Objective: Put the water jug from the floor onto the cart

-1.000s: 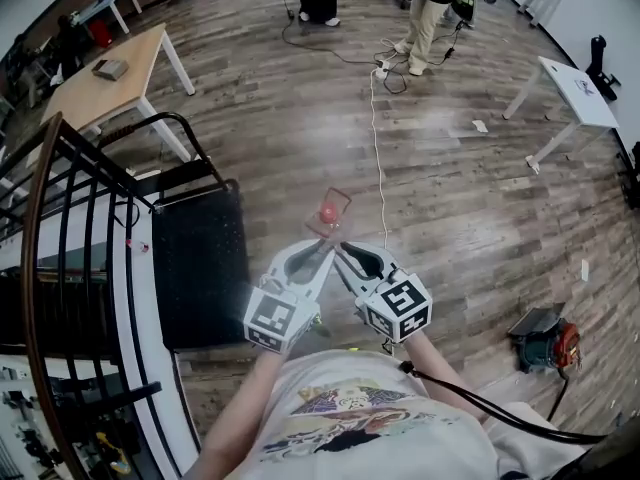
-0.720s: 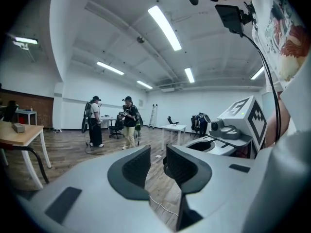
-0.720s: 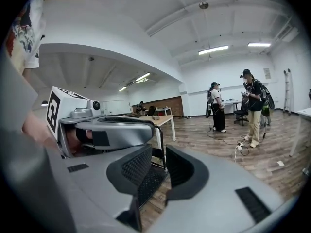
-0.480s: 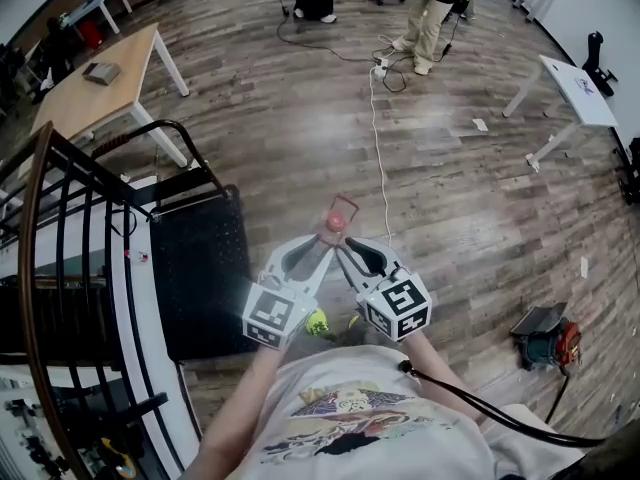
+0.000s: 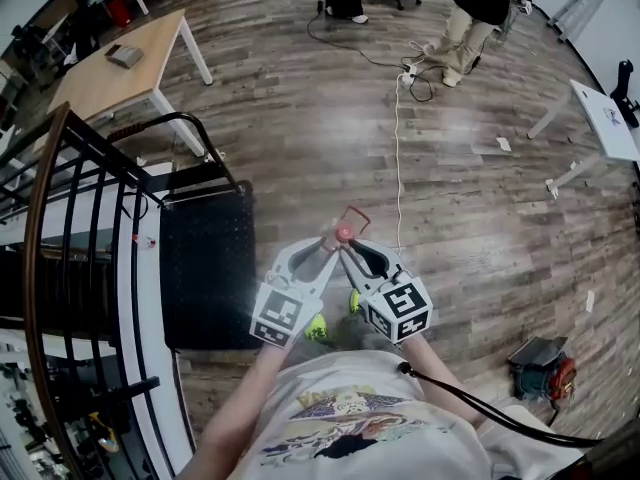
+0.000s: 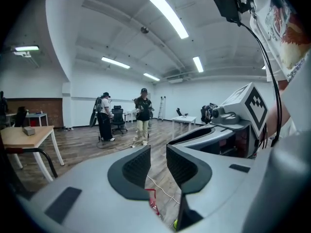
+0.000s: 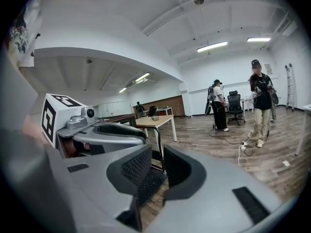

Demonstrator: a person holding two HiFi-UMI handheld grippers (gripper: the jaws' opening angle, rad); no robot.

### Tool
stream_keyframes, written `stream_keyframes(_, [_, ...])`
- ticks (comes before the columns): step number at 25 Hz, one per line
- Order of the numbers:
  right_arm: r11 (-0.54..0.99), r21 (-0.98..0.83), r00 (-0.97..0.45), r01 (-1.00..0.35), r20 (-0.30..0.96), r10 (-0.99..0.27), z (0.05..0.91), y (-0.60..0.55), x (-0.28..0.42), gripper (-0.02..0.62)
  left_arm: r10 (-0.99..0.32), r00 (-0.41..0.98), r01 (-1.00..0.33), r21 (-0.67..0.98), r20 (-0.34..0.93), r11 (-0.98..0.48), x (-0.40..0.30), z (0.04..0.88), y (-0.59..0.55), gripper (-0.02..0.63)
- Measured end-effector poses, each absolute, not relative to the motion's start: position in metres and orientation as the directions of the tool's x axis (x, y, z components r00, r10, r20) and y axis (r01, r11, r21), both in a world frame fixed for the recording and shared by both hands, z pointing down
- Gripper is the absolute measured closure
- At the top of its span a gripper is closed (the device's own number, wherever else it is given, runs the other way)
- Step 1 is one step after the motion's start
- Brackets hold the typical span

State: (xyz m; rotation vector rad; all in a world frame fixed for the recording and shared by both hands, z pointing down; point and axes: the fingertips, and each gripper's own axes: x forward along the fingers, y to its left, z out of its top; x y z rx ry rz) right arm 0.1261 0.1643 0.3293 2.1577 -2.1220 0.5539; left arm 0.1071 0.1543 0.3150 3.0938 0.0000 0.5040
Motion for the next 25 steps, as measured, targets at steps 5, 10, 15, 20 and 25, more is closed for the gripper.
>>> stream_keyframes(5, [0.017, -0.234, -0.087, -0.972, 0.292, -0.953, 0.339, 0.148, 0.164, 0.520, -0.032, 0.930, -0.029, -0.015, 0.366, -0.999, 0.145, 0.329, 0.139, 0.523])
stream_keyframes(10, [0.069, -0.245, -0.148, -0.967, 0.319, -0.936, 0.366, 0.125, 0.214, 0.520, -0.053, 0.919, -0.053, -0.011, 0.391, -0.999, 0.199, 0.352, 0.114, 0.515])
stream_keyframes(15, [0.100, -0.247, -0.182, -0.964, 0.338, -0.923, 0.394, 0.112, 0.252, 0.520, -0.067, 0.908, -0.072, -0.004, 0.414, -0.997, 0.237, 0.380, 0.100, 0.514])
stream_keyframes(20, [0.099, -0.239, -0.185, -0.966, 0.370, -0.910, 0.425, 0.092, 0.275, 0.520, -0.051, 0.906, -0.065, 0.018, 0.420, -0.998, 0.262, 0.411, 0.079, 0.514])
stream_keyframes(25, [0.047, -0.246, -0.145, -0.968, 0.398, -0.906, 0.469, 0.074, 0.289, 0.520, -0.026, 0.895, -0.032, 0.004, 0.445, -0.999, 0.275, 0.455, 0.061, 0.514])
